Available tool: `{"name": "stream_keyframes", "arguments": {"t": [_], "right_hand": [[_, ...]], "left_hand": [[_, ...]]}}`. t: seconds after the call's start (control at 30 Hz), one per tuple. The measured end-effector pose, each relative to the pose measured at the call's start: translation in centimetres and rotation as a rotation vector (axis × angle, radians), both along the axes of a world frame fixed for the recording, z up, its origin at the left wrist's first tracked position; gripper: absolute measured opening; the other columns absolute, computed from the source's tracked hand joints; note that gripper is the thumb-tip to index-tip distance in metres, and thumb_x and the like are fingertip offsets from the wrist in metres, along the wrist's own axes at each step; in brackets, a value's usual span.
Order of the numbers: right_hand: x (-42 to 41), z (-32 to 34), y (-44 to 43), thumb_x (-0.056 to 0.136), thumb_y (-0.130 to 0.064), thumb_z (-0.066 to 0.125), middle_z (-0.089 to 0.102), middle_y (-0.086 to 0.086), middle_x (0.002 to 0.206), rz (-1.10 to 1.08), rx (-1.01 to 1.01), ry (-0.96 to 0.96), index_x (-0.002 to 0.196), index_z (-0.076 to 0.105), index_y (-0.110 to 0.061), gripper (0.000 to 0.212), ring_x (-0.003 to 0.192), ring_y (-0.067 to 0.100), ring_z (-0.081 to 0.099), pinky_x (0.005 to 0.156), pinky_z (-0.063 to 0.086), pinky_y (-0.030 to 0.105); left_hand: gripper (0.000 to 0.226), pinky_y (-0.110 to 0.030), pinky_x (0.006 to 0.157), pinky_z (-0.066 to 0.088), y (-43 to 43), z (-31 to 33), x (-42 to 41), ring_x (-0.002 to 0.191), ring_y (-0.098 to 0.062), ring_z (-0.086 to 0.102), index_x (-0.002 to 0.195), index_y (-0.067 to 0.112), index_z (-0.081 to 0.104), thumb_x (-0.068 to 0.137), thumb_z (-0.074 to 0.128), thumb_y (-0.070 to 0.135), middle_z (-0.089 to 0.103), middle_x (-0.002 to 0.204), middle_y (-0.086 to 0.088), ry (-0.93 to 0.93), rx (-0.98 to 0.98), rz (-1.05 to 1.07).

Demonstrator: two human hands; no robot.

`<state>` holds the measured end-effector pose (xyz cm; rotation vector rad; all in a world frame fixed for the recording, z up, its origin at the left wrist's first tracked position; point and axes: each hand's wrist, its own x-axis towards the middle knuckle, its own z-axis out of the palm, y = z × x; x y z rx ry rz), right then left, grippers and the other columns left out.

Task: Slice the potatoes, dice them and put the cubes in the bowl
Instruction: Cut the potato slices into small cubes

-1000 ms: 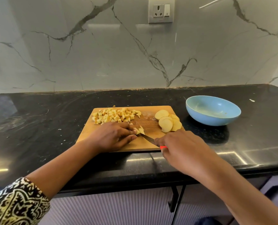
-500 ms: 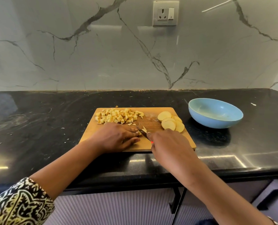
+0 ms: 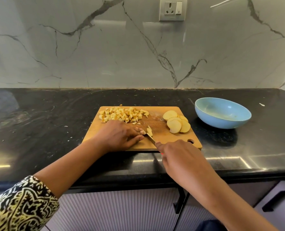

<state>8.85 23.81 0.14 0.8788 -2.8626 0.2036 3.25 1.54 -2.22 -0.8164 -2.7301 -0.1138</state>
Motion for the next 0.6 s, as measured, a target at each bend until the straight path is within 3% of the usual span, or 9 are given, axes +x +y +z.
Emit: {"name": "stream_keyframes", "arguments": {"t": [0.1,0.2,0.43,0.5,0.6], "right_hand": [[0.1,0.8,1.0,0.1,-0.019,0.042,0.055,-0.003,0.088,-0.004,0.005,-0.036,0.134,0.05,-0.028,0.037,0.072,0.013,0.048,0.054,0.034,0.025],[-0.5,1.1,0.9,0.099,-0.021,0.043,0.062,-0.001,0.095,-0.008,-0.014,-0.052,0.134,0.051,-0.032,0.037,0.084,0.017,0.058,0.06,0.042,0.028],[-2.5,-0.1,-0.7,0.1,-0.024,0.045,0.061,-0.008,0.082,-0.043,-0.275,-0.086,0.135,0.053,-0.027,0.036,0.06,0.003,0.048,0.05,0.033,0.015],[-2.9,-0.2,0.0,0.1,-0.025,0.044,0.056,-0.01,0.072,-0.075,-0.317,-0.091,0.134,0.054,-0.028,0.036,0.053,0.004,0.046,0.045,0.03,0.016],[-3.1,-0.1,1.2,0.099,-0.025,0.044,0.057,-0.008,0.071,-0.126,-0.355,-0.082,0.136,0.051,-0.03,0.038,0.052,0.006,0.049,0.045,0.036,0.02]], "left_hand": [[0.042,-0.032,0.077,0.056,-0.2,-0.2,-0.3,0.101,-0.004,0.065,0.113,0.032,0.068,0.09,0.043,0.057,0.066,0.115,0.017,-0.055,0.127,0.035],[0.031,-0.034,0.077,0.057,-0.4,-0.5,-0.5,0.091,-0.004,0.067,0.108,0.036,0.069,0.085,0.056,0.052,0.069,0.107,0.017,-0.084,0.256,0.063],[0.036,-0.037,0.071,0.057,-0.3,-0.5,-0.4,0.082,-0.009,0.068,0.103,0.036,0.071,0.079,0.056,0.058,0.072,0.1,0.014,-0.049,0.349,0.078],[0.04,-0.033,0.076,0.056,-0.1,-0.1,-0.5,0.089,-0.008,0.066,0.11,0.038,0.068,0.079,0.057,0.06,0.07,0.108,0.014,-0.07,0.331,0.119],[0.036,-0.018,0.086,0.051,0.2,0.7,-1.3,0.098,0.0,0.061,0.121,0.033,0.061,0.085,0.066,0.039,0.066,0.116,0.012,-0.213,0.293,0.137]]}}
